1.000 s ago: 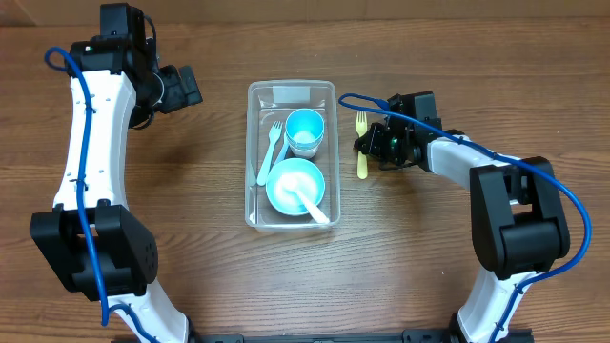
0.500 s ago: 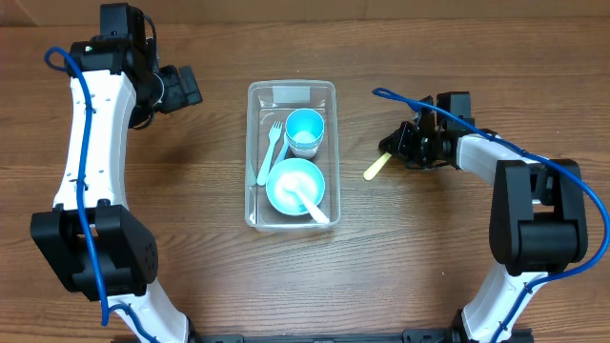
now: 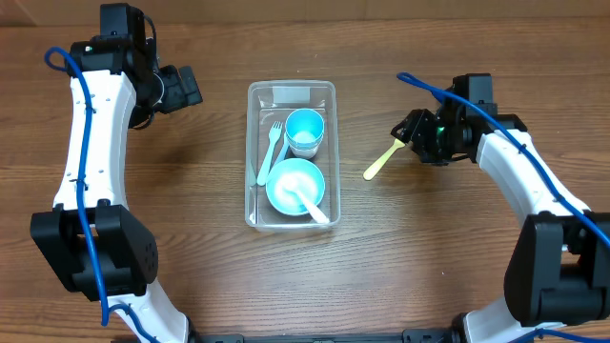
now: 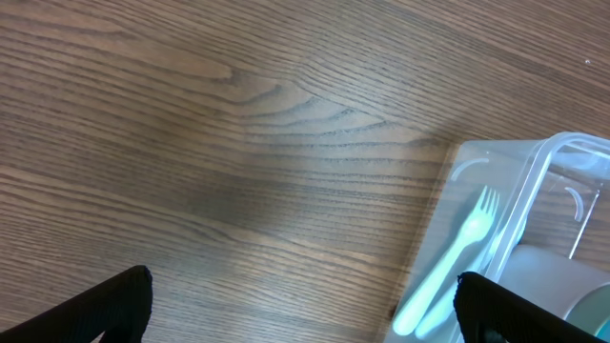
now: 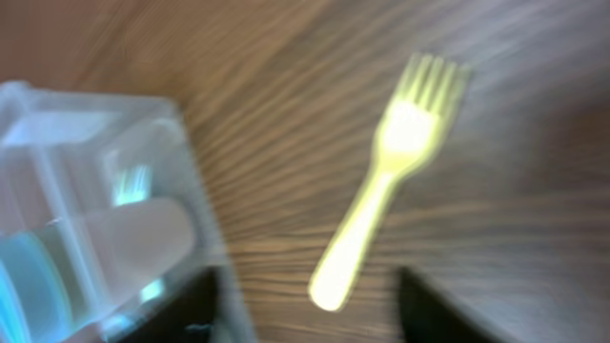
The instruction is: Pack container
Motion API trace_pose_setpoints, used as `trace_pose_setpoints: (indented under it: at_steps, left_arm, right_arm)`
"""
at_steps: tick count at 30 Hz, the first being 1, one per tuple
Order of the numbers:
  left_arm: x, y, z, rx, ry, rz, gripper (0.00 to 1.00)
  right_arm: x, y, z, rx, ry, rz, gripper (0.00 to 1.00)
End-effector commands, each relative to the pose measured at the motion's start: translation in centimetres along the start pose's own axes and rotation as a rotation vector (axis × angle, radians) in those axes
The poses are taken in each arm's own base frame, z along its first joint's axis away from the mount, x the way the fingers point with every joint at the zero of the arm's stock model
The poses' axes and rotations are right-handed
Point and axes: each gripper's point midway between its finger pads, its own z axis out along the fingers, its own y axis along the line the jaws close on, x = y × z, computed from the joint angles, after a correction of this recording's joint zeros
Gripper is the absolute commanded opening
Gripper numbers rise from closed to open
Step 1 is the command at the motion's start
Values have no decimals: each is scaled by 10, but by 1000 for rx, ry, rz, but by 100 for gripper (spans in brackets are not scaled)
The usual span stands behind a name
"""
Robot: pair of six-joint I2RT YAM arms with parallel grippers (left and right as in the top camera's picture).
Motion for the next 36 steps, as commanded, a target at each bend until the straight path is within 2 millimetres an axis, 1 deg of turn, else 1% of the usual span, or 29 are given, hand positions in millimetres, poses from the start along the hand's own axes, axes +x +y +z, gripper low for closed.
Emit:
trace_pose_setpoints:
  at_steps: [1,4,5,6,7,8,9,10,11,12,13,15,16,18,21,24,28,30,32,36]
  left_arm:
    - [-6,-2,-1,5,-15,17,100]
    - [-6,-2,-1,5,-15,17,100]
    - [-6,-2,-1,5,-15,17,100]
    - [-6,-2,-1,5,-15,17,100]
    - [-6,-2,-1,5,-15,17,100]
    - [-6,-2,-1,5,-15,17,100]
    - [-6,-2,-1,5,-15,17,100]
    - [-6,-2,-1,5,-15,17,100]
    - [-6,-2,-1,5,-15,17,100]
    - [-6,-2,-1,4,-14,17,100]
    - [-6,-2,-1,5,-15,17,100]
    - [-6,-2,-1,4,-14,17,100]
    - [-6,-2,-1,5,-15,17,100]
    - [-6,-2,-1,4,-14,17,100]
    - [-6,-2,-1,5,-15,17,100]
    - [-6,-2,-1,5,-15,17,100]
    - [-6,-2,-1,5,-15,17,100]
    - [-6,-2,-1,5,-14,17,100]
    - [-6,-2,-1,5,-15,17,100]
    - [-6,-2,-1,5,-15,17,100]
  right_arm:
    - [1,-6,2,152,-68,10,100]
    - [10,19,12,122,-76,-37,100]
    - [10,28,15,100,-89,-6,100]
    - [10,39,17,70,-107,101,100]
    - [10,41,18,61,-112,178,100]
    - [11,40,18,63,-110,195,100]
    - [12,37,18,75,-108,202,96]
    - [13,30,18,110,-116,246,88]
    - [16,10,17,200,-144,367,79]
    - [17,-1,15,246,-161,421,75]
    - [19,-8,17,277,-168,456,73]
    - [20,-12,23,292,-164,492,73]
    - [19,-12,26,287,-165,499,73]
    - [13,3,33,216,-158,447,74]
    - [7,29,38,122,-164,381,76]
    - [11,44,43,91,-171,344,78]
    - [16,64,66,48,-179,288,78]
    - [18,67,79,39,-176,276,78]
    - [18,63,88,47,-170,278,78]
    - [27,35,104,141,-137,304,78]
